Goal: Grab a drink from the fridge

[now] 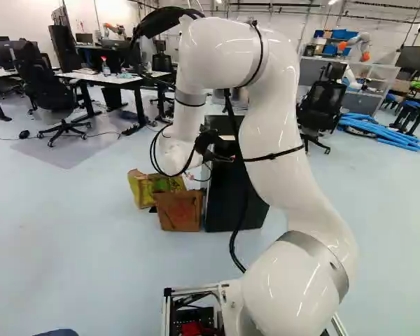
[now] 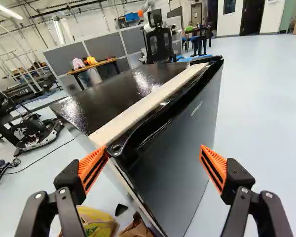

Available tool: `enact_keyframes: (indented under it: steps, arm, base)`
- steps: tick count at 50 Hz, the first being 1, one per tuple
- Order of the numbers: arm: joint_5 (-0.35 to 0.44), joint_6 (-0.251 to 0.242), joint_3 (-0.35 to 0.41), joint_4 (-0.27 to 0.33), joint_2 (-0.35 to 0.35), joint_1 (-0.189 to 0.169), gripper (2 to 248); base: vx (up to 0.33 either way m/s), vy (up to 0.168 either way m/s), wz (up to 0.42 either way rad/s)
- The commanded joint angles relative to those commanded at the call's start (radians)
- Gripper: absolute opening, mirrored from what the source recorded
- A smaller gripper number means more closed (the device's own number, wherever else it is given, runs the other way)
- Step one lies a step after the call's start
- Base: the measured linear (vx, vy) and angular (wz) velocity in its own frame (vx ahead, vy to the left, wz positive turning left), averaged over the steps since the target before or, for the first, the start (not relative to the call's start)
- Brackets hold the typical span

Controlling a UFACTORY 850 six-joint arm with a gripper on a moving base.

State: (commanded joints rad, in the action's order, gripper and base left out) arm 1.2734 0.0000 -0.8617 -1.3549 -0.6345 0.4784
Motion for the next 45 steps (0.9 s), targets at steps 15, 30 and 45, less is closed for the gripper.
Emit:
enact_keyframes:
  steps: [15,30,45]
  arm:
    - [0.0,0.0,0.0,0.0,0.0,0.0,247]
    - [0.0,-0.068,0.0,0.0,0.0,0.0,247]
    - [0.0,-0.108,0.0,0.0,0.0,0.0,247]
  base:
    - [0.0,0.0,0.0]
    - [0.0,0.0,0.0]
    - [0.0,0.0,0.0]
